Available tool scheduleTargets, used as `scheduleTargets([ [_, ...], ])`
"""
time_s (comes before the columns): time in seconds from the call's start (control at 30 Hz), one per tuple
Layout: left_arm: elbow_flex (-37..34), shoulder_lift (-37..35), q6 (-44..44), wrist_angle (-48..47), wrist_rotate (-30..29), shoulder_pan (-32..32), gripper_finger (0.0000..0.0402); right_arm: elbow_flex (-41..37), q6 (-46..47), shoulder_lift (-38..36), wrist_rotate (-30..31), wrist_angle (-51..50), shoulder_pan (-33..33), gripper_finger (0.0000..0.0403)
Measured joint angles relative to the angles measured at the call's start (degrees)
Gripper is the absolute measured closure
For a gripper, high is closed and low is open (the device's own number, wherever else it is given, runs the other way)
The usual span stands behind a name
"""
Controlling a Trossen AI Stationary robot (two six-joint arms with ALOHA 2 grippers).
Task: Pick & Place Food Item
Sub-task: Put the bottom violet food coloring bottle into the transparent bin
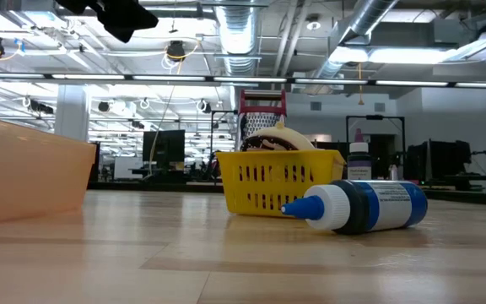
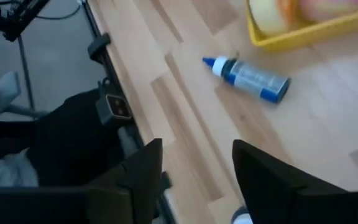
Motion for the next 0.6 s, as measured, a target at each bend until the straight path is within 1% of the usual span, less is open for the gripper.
scheduleTargets([
  [0.07, 0.0, 0.0, 0.0, 0.4, 0.0, 0.0, 0.0151, 0.0, 0.9, 0.0, -3.2, -0.1, -1.9, 0.021],
  [0.13, 0.0, 0.0, 0.0, 0.6, 0.0, 0.0, 0.0151, 0.0, 2.0, 0.0, -5.2, -0.4, -3.4, 0.021],
  [0.27, 0.0, 0.0, 0.0, 0.7, 0.0, 0.0, 0.0151, 0.1, 3.8, 0.5, -7.1, -0.4, -5.2, 0.0221],
  [0.4, 0.0, 0.0, 0.0, 1.0, 0.0, 0.0, 0.0151, 2.6, 4.5, 3.4, -9.3, -1.1, -5.6, 0.0233],
  [0.5, 0.0, 0.0, 0.0, 1.1, 0.0, 0.0, 0.0151, 5.9, 2.6, 6.2, -10.7, 3.3, -6.3, 0.0237],
  [0.53, 0.0, 0.0, 0.0, 1.2, 0.0, 0.0, 0.0151, 6.9, 0.8, 7.0, -10.7, 6.2, -6.3, 0.0237],
  [0.6, 0.0, 0.0, 0.0, 1.3, 0.0, 0.0, 0.0151, 8.9, -4.3, 8.5, -10.7, 15.5, -6.5, 0.0236],
])
